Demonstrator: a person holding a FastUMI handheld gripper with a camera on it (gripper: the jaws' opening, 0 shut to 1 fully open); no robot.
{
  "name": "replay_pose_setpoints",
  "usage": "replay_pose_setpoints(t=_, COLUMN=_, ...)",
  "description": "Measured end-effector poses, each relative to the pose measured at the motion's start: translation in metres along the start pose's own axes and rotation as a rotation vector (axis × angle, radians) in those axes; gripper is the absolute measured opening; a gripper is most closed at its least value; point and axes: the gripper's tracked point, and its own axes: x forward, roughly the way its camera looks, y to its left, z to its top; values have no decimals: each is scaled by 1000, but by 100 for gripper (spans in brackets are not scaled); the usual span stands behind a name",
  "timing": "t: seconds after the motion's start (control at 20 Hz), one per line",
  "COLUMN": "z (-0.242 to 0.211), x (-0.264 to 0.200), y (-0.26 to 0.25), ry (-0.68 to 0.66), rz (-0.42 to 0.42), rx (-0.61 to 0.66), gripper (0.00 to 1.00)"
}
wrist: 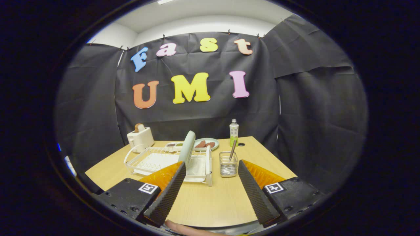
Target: Take the plate from the dish rack, then take the spoon from the basket and place it into the plate.
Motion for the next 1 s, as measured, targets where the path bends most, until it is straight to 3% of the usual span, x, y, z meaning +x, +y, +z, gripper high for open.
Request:
replay_pose_setpoints(t=0.3, z=42, x=69, y=32, ry=160, rz=57, rx=-33, gripper=100)
replay_pose_setpoints(t=0.65, z=78, x=152, y=47, ry=346, rz=-13, rx=-45, gripper=100)
replay_pose_setpoints(t=0.85, z=78, x=193, y=59, ry=464, rz=-13, rx=15, gripper=100)
replay_pose_setpoints(t=1.0, z=71, x=222, y=58, ry=567, rz=-61, rx=10, gripper=99)
